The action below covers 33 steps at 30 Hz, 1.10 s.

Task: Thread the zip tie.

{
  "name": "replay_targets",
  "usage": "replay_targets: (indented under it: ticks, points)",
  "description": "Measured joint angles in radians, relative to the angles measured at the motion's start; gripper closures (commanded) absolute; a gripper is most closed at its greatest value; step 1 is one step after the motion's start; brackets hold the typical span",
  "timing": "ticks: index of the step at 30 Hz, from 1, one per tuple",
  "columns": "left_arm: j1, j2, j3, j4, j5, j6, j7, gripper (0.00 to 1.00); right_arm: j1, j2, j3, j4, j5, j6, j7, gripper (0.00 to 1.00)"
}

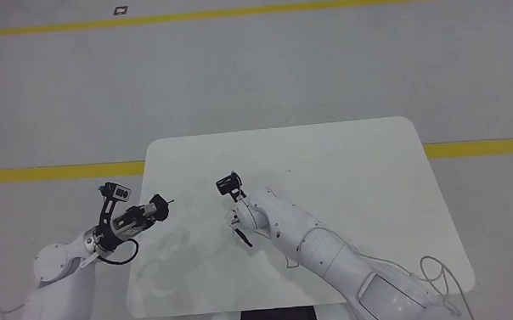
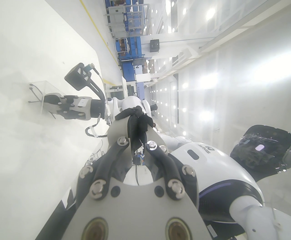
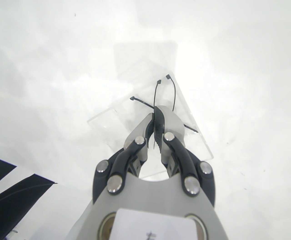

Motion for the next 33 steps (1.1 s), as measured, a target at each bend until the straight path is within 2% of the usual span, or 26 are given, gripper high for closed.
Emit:
replay_targets:
  ticks: [7,12,15,22,26,33]
  points:
    - [0.000,0.000,0.000,0.000,0.000,0.000,0.000,1.00,0.001,-0.005,0.005,-0.001,-0.012,0.009,0.001,1.00]
    - [0.000,0.000,0.000,0.000,0.000,0.000,0.000,1.00,-0.013,0.004,0.039,-0.046,-0.012,0.008,0.013,1.00]
    - [0.000,0.000,0.000,0.000,0.000,0.000,0.000,1.00,-0.033,0.017,0.083,-0.090,0.011,-0.016,0.019,1.00]
    - [0.000,0.000,0.000,0.000,0.000,0.000,0.000,1.00,-0.115,0.064,0.229,-0.216,0.098,-0.114,0.025,1.00]
    - [0.000,0.000,0.000,0.000,0.000,0.000,0.000,1.00,-0.180,0.093,0.333,-0.305,0.175,-0.185,0.021,1.00]
    - [0.000,0.000,0.000,0.000,0.000,0.000,0.000,1.00,-0.279,0.124,0.477,-0.403,0.392,-0.321,-0.010,1.00]
